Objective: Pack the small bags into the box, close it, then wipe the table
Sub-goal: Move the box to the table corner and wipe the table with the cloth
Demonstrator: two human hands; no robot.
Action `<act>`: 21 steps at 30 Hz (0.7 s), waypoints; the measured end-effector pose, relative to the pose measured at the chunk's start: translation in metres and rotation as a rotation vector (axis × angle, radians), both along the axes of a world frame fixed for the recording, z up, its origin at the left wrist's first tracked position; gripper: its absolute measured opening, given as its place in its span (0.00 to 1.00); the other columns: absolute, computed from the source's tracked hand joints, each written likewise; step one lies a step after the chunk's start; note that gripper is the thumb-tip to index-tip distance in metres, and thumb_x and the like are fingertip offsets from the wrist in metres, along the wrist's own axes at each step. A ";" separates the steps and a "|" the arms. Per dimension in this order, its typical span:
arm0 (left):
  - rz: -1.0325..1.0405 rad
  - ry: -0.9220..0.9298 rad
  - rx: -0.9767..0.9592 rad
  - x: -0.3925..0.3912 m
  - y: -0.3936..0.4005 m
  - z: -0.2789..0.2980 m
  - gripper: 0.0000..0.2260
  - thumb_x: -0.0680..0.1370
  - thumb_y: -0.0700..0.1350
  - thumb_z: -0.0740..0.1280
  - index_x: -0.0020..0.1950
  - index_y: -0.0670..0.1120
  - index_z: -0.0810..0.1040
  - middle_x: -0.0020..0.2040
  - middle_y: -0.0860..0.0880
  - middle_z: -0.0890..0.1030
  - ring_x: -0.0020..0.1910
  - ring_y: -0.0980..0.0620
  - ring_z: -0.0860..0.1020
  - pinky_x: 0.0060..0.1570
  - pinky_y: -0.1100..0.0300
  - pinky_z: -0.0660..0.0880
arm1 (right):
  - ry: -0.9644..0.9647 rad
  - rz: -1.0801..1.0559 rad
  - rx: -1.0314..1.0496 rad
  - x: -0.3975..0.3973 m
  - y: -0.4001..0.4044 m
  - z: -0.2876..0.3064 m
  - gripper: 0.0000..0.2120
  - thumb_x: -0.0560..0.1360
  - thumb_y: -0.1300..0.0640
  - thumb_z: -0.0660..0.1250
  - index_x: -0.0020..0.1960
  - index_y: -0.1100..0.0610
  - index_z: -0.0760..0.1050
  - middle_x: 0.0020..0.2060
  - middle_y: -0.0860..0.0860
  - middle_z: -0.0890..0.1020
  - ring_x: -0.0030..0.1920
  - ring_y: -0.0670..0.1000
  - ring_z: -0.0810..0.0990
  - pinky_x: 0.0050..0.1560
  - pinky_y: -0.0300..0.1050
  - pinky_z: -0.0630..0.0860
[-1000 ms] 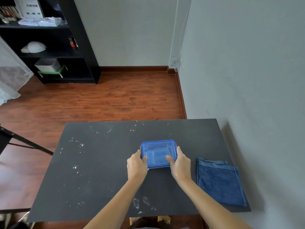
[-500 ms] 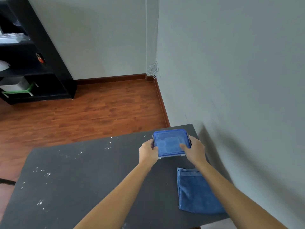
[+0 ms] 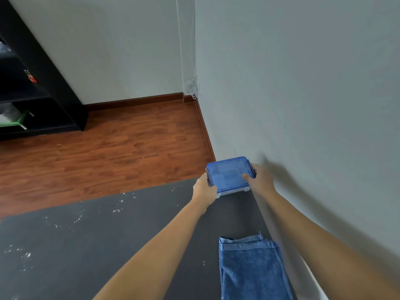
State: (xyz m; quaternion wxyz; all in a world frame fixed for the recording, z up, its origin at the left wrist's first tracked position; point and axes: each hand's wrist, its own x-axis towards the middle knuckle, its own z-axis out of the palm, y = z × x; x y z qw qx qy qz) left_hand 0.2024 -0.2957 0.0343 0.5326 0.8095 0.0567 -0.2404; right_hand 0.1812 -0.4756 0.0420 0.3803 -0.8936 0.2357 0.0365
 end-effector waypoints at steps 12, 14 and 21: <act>-0.041 -0.071 0.032 -0.021 0.037 -0.007 0.28 0.81 0.43 0.62 0.78 0.51 0.55 0.76 0.51 0.63 0.74 0.50 0.64 0.71 0.49 0.66 | -0.128 -0.140 0.037 -0.036 0.019 -0.010 0.31 0.82 0.52 0.60 0.78 0.61 0.53 0.77 0.61 0.60 0.77 0.59 0.58 0.77 0.55 0.57; -0.039 -0.211 0.123 -0.042 0.076 -0.016 0.24 0.81 0.45 0.61 0.77 0.52 0.60 0.74 0.52 0.65 0.72 0.49 0.66 0.70 0.49 0.67 | -0.221 -0.104 -0.016 -0.074 0.039 -0.019 0.29 0.81 0.54 0.61 0.78 0.60 0.56 0.77 0.63 0.58 0.78 0.61 0.55 0.76 0.58 0.56; 0.004 -0.391 0.629 -0.122 0.244 -0.069 0.21 0.82 0.46 0.59 0.74 0.44 0.66 0.77 0.46 0.62 0.77 0.44 0.58 0.75 0.46 0.57 | 0.116 0.264 -0.434 -0.216 0.080 -0.080 0.36 0.76 0.29 0.38 0.78 0.45 0.54 0.79 0.54 0.53 0.78 0.62 0.48 0.74 0.69 0.52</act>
